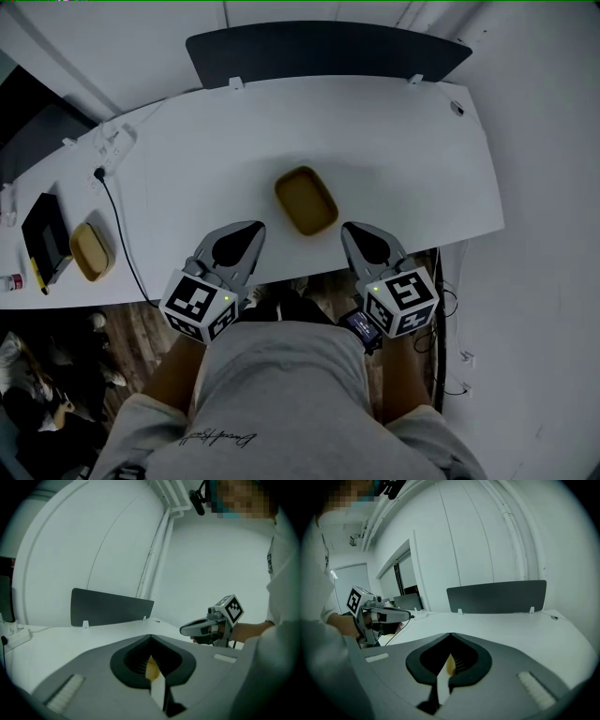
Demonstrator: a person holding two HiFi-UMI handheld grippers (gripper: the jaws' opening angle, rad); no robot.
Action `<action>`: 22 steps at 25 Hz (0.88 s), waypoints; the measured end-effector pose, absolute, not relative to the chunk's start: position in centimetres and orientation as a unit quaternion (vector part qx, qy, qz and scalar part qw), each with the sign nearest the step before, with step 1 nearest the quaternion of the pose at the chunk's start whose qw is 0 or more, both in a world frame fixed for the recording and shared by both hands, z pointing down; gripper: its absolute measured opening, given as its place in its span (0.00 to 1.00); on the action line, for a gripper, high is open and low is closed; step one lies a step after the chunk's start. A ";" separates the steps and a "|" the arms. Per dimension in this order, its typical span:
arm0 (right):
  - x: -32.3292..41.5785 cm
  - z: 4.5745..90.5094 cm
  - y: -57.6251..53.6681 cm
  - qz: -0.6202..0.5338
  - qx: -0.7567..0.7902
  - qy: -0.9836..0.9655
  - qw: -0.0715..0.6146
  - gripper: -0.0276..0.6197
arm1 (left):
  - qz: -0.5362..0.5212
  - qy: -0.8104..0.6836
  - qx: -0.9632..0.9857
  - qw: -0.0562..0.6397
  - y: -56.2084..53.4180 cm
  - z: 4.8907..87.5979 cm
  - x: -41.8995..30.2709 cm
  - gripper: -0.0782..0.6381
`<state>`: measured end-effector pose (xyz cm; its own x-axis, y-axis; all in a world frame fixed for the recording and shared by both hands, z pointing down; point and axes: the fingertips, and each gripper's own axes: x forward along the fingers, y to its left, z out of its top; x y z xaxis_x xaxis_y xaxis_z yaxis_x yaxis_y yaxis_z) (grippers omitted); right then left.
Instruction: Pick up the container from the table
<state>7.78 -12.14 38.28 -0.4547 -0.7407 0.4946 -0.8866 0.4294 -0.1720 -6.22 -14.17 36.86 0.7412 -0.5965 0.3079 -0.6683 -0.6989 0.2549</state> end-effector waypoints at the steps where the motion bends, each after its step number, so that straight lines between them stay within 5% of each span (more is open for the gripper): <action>1: 8.1 38.6 -12.4 0.209 0.492 -0.826 0.178 0.07 | 0.104 -0.345 0.915 0.179 -14.3 37.1 -6.1 0.11; 22: 11.5 44.0 -14.8 0.241 0.494 -0.810 0.206 0.07 | 0.124 -0.365 0.901 0.196 -17.0 41.4 -4.8 0.11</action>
<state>11.46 -14.85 44.05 -0.4270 -0.7013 0.5708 -0.8993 0.3955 -0.1868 -4.76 -17.04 41.38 0.7022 -0.6098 0.3674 -0.7074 -0.6559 0.2633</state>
